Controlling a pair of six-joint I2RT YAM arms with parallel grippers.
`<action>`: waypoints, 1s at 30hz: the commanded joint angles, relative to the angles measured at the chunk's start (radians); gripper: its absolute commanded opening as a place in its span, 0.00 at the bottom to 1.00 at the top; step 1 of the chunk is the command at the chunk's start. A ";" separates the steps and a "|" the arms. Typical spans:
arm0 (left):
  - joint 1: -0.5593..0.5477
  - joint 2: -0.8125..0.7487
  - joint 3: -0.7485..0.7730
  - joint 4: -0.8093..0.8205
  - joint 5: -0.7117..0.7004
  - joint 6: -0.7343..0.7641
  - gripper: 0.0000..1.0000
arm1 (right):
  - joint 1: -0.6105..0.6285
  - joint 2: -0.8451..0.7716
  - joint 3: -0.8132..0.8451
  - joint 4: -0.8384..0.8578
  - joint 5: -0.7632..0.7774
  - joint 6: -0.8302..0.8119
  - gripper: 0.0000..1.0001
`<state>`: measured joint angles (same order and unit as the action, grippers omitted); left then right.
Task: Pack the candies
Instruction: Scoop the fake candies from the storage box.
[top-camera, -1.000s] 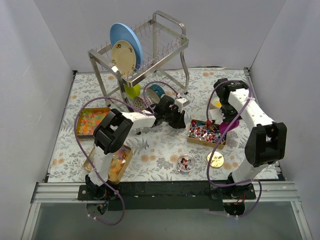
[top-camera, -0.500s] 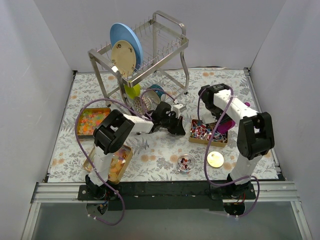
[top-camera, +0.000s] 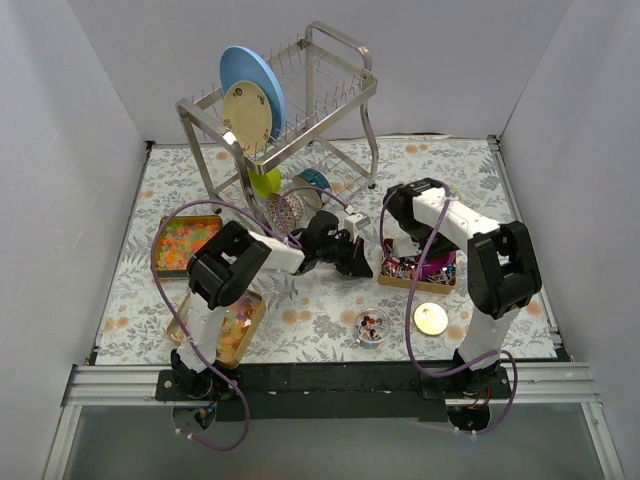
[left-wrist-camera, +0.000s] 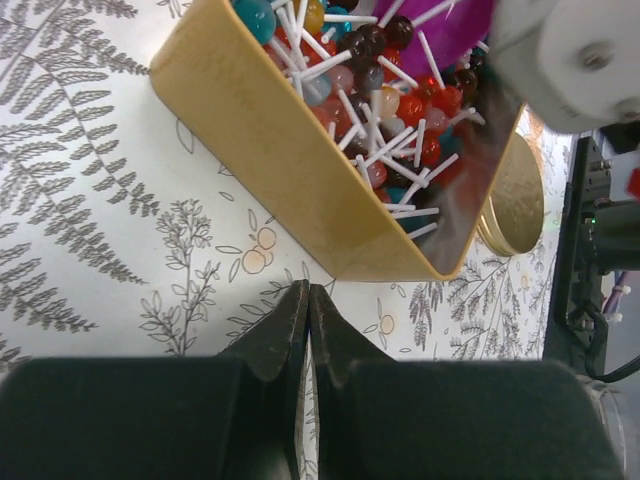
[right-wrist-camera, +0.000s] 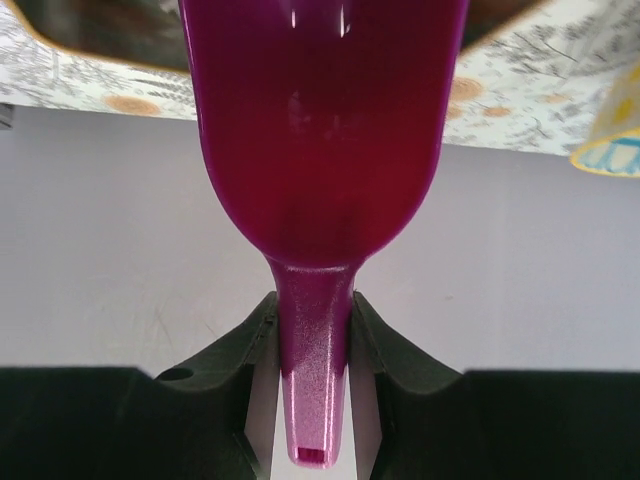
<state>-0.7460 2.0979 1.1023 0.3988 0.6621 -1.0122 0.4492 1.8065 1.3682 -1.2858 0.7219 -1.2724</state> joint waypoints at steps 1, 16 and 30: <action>-0.013 -0.065 -0.010 0.043 0.034 -0.011 0.00 | 0.000 -0.027 -0.057 -0.023 -0.058 0.077 0.01; -0.023 -0.022 -0.009 0.109 0.051 -0.111 0.00 | 0.054 0.102 0.038 -0.023 -0.194 0.229 0.01; -0.010 -0.067 -0.084 0.154 0.062 -0.175 0.00 | 0.074 0.091 -0.009 0.115 -0.447 0.251 0.01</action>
<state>-0.7601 2.0983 1.0214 0.5526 0.7017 -1.1976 0.5243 1.9373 1.4021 -1.2778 0.4145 -1.0203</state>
